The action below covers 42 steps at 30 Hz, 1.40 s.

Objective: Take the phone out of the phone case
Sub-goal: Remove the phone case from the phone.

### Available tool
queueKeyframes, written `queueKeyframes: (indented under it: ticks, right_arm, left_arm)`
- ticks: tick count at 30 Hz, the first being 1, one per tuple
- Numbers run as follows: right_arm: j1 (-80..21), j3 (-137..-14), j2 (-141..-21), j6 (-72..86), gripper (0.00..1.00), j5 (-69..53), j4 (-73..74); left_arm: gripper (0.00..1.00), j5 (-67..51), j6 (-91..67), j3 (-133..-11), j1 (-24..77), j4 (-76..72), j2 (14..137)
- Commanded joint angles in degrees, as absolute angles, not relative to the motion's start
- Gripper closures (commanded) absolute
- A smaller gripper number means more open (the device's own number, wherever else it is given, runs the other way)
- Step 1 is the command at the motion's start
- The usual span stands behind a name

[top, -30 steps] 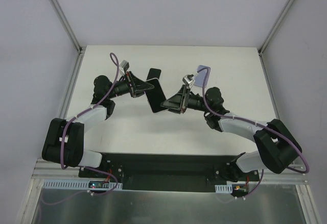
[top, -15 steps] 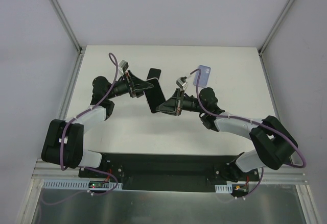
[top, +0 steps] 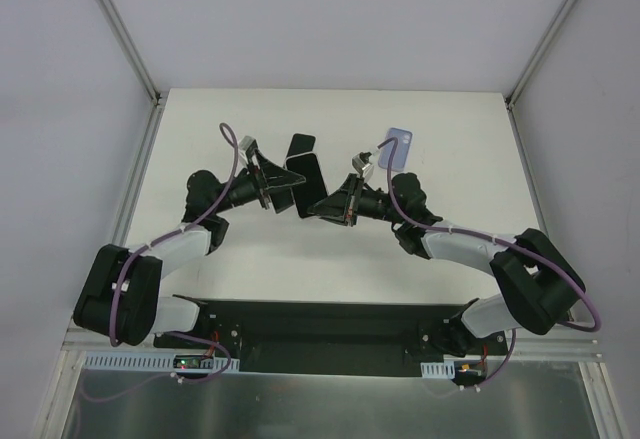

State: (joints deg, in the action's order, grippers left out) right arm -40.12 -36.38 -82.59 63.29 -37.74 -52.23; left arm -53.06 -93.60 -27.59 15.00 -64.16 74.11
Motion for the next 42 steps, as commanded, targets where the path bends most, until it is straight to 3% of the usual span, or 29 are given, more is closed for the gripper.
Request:
queueKeyframes:
  ticks: [1,8,9,12,16,18,21,27,36,42]
  right_arm:
    - [-40.5,-39.9,-80.9,62.1,0.99,-38.6,-57.7]
    - [-40.6,-39.2,-80.7,62.0,0.98,-39.6,-57.3]
    - [-40.5,-39.1,-80.8,61.9,0.99,-40.0,-57.1]
    - [-40.3,-38.6,-80.7,62.2,0.98,-41.9,-57.2]
    - [-37.8,-36.6,-78.1,62.6,0.64,-43.8,-57.7]
    - [-36.6,-35.9,-76.2,62.8,0.60,-44.7,-57.7]
    - [-35.3,-34.7,-73.7,63.3,0.60,-45.9,-57.8]
    - [-34.9,-34.9,-72.3,64.0,0.71,-46.3,-58.0]
    - [-33.8,-35.5,-75.8,68.0,0.66,-45.1,-62.4]
    - [-33.8,-35.5,-79.4,72.3,0.78,-45.3,-69.1]
  left_arm:
    - [0.33,-50.6,-94.2,-29.4,18.0,-71.5,77.6]
    - [0.86,-49.0,-101.6,-32.1,18.7,-83.6,85.5]
    - [1.00,-48.8,-102.2,-32.8,18.8,-84.7,86.0]
    - [1.00,-48.5,-102.5,-33.2,18.9,-85.5,86.6]
    - [1.00,-48.5,-100.9,-32.9,18.9,-83.1,84.7]
    - [1.00,-48.4,-100.5,-32.7,18.8,-82.8,84.1]
    - [1.00,-48.7,-100.0,-33.0,18.8,-83.4,83.8]
    - [1.00,-49.5,-99.0,-33.9,18.8,-81.8,82.9]
    - [1.00,-50.1,-99.1,-33.4,18.8,-82.9,81.9]
    - [1.00,-50.3,-99.3,-33.4,18.8,-83.2,81.4]
